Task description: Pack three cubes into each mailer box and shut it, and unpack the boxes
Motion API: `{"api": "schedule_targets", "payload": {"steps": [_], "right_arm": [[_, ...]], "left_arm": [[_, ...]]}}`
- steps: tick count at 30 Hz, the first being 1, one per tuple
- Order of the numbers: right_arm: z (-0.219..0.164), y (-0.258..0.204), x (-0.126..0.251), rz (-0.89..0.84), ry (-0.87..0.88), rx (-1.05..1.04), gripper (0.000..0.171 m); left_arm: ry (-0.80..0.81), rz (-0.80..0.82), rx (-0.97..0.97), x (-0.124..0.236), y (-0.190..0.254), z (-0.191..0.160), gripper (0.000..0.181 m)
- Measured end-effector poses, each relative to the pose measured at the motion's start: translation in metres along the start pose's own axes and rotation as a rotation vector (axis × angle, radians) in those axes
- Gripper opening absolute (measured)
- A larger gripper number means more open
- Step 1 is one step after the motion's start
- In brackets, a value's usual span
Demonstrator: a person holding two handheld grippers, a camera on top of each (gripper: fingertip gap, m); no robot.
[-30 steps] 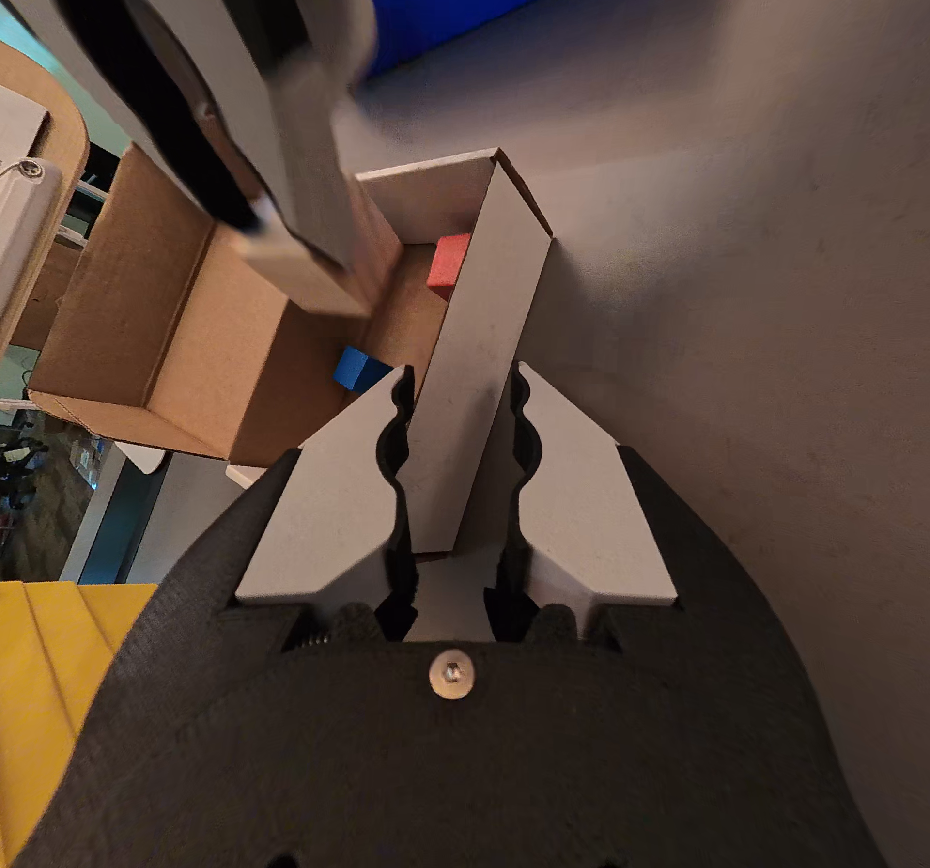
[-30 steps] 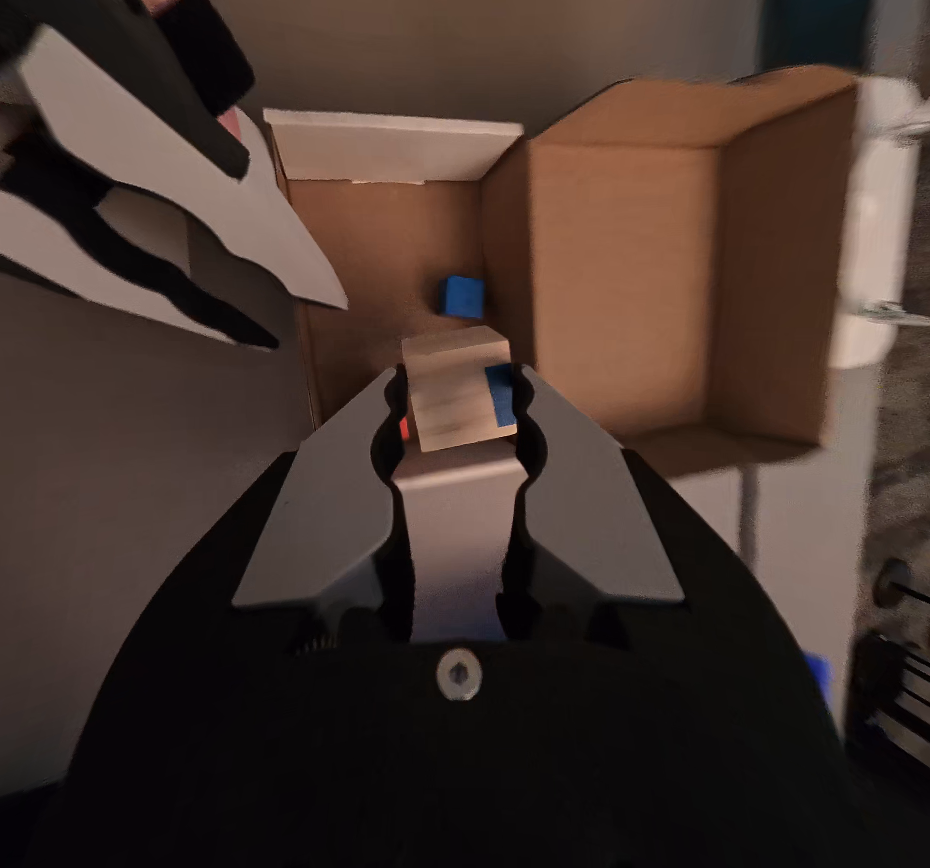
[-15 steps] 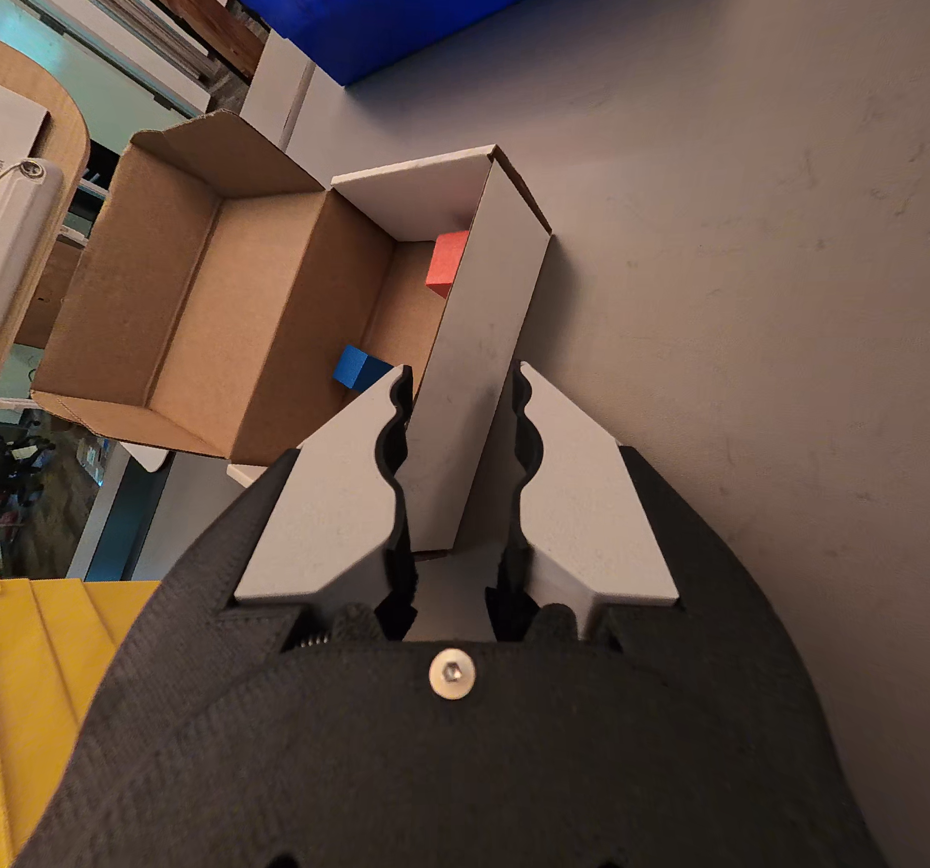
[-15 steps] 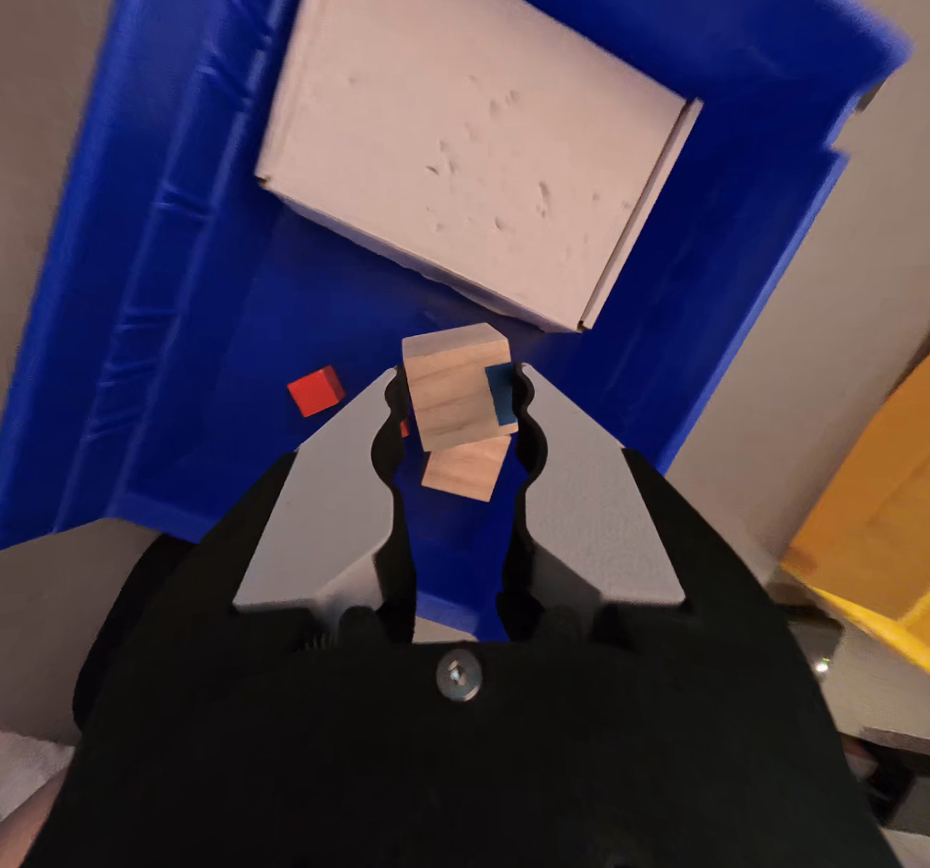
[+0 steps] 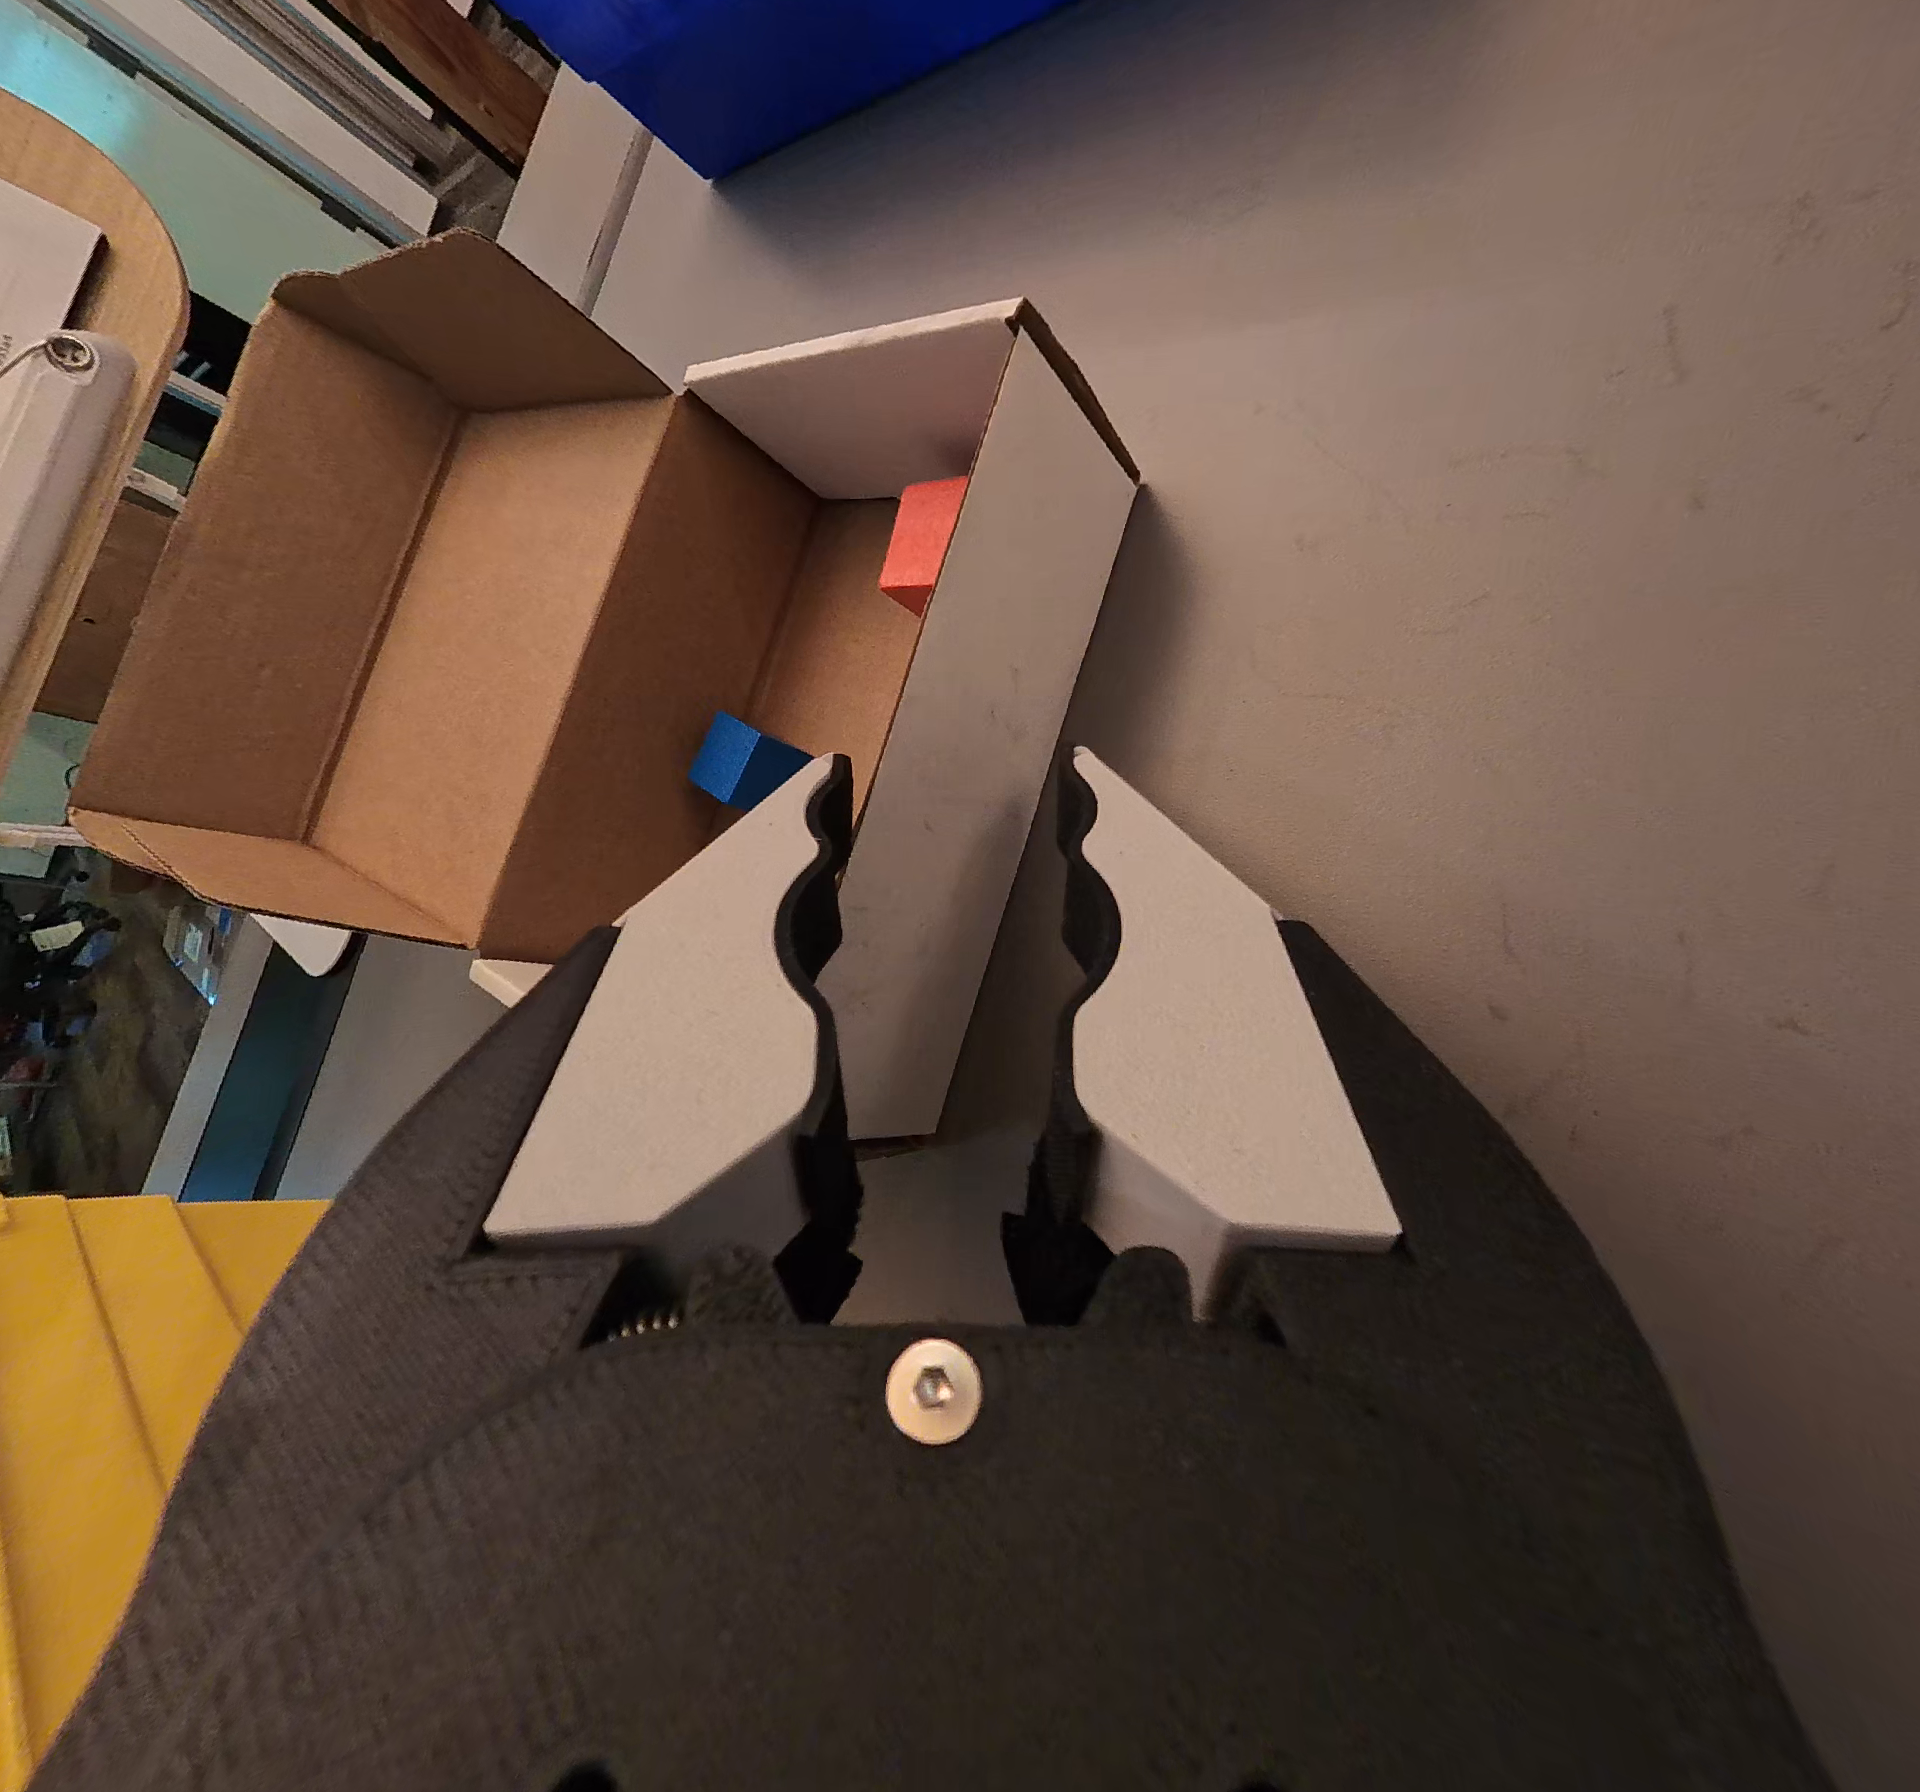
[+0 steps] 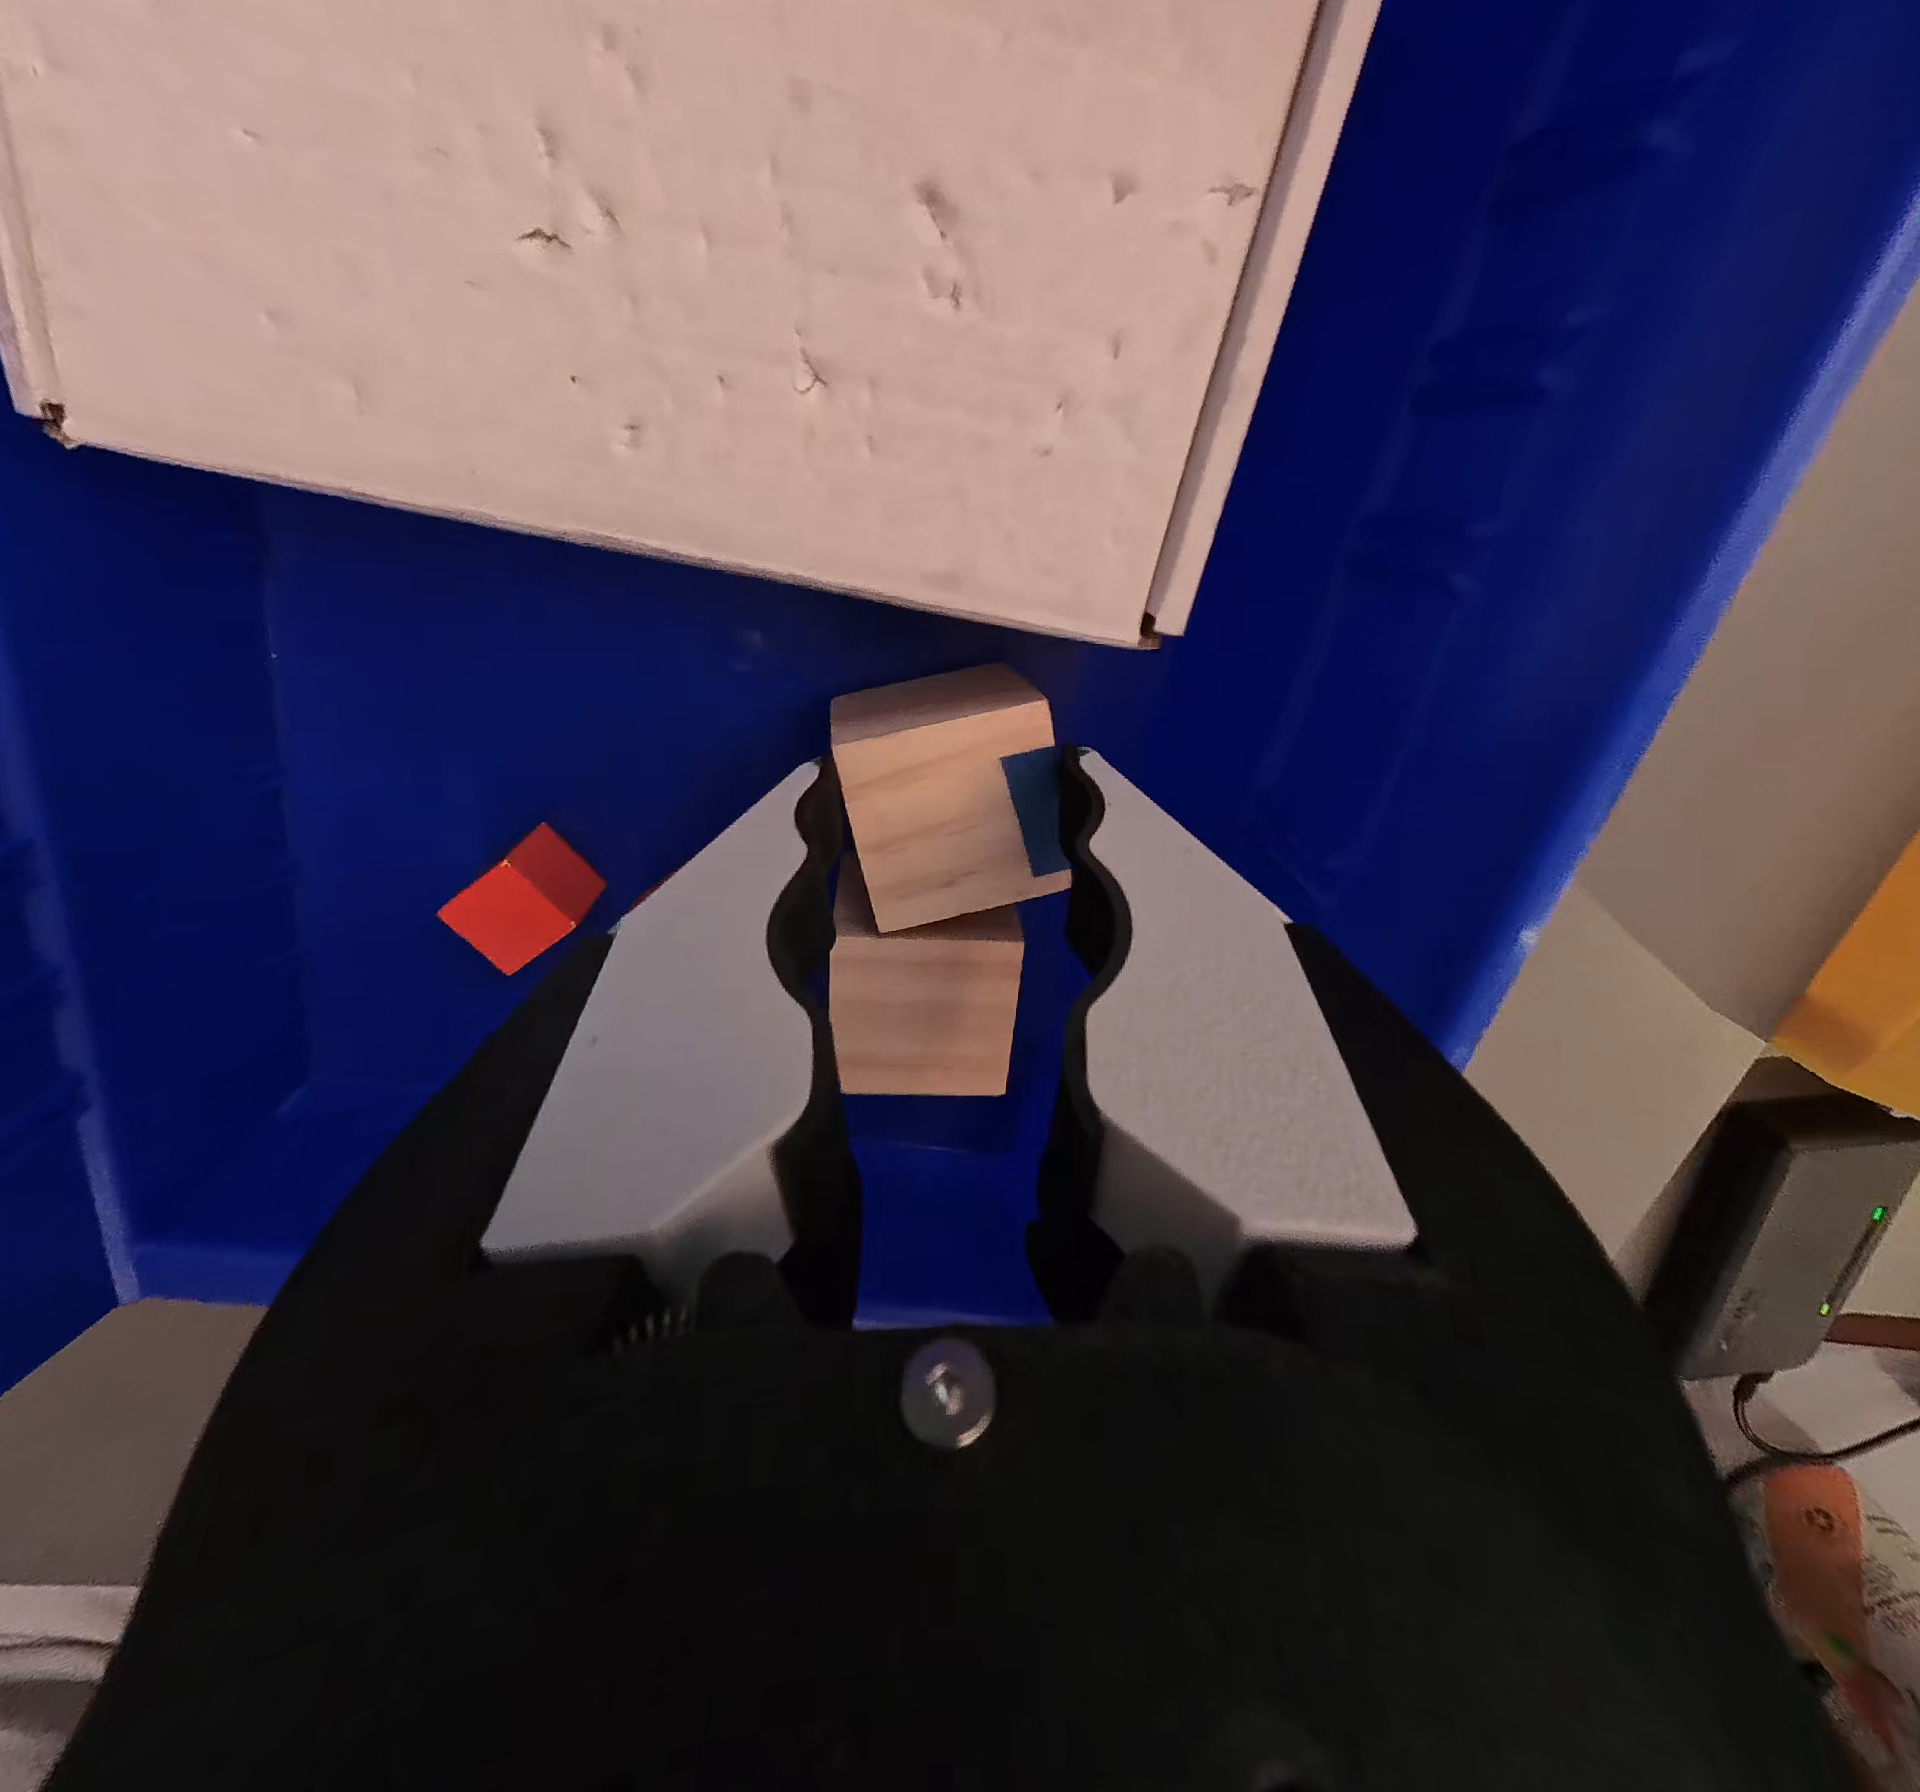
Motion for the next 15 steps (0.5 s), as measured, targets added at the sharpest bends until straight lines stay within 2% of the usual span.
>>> {"api": "schedule_targets", "payload": {"steps": [3, 5, 8, 11, 13, 15], "right_arm": [[-0.002, 0.002, 0.000, -0.024, -0.009, 0.017, 0.043], [-0.002, 0.003, 0.003, -0.039, -0.004, 0.020, 0.055], [-0.005, 0.000, 0.032, -0.066, 0.052, 0.019, 0.061], [0.008, -0.029, 0.093, -0.081, 0.316, 0.071, 0.048], [0.024, -0.079, 0.140, -0.054, 0.575, 0.256, 0.046], [0.029, -0.148, 0.170, 0.028, 0.783, 0.518, 0.043]], "left_arm": [[0.000, 0.000, 0.001, 0.000, 0.000, 0.000, 0.038], [0.000, 0.000, 0.000, 0.000, 0.000, 0.000, 0.038], [0.000, 0.000, -0.001, 0.000, 0.000, 0.000, 0.038], [0.000, 0.002, -0.003, 0.000, 0.000, 0.000, 0.038], [0.000, 0.003, -0.004, 0.000, 0.000, 0.000, 0.038], [-0.001, 0.004, -0.007, 0.000, 0.000, 0.000, 0.038]]}}
Point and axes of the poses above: each gripper's, where its closed fingertips meet, x back along the fingers, z out of its top, y = z × x across the jaws, the point moved 4 cm from there along x, back along the fingers, and after that the axes turned 8 degrees about -y, right-handed, at the moved point
